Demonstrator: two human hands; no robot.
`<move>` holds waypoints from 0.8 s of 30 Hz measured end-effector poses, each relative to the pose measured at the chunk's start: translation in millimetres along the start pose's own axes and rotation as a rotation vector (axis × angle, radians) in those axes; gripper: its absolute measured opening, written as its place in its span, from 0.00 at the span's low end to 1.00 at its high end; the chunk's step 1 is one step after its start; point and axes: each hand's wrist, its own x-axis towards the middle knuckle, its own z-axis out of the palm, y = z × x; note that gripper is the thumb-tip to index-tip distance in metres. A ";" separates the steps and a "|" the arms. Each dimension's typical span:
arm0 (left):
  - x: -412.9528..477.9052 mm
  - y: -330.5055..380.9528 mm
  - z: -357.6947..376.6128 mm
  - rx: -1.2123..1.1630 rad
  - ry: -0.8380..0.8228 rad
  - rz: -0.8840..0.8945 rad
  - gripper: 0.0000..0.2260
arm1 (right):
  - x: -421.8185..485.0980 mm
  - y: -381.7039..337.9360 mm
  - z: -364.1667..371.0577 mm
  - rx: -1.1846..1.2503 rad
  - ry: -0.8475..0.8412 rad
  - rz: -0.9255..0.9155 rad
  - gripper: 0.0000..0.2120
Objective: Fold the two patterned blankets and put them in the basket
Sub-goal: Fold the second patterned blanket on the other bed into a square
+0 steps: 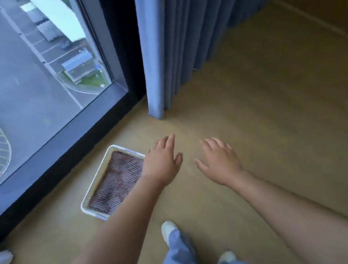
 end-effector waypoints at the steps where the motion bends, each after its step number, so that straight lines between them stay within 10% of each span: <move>1: -3.0 28.1 -1.8 0.015 -0.016 0.066 0.27 | -22.8 15.8 -11.9 0.016 0.029 0.059 0.30; 24: -401.9 636.2 229.2 0.254 -0.477 1.227 0.26 | -755.6 263.7 21.2 0.172 0.438 1.439 0.29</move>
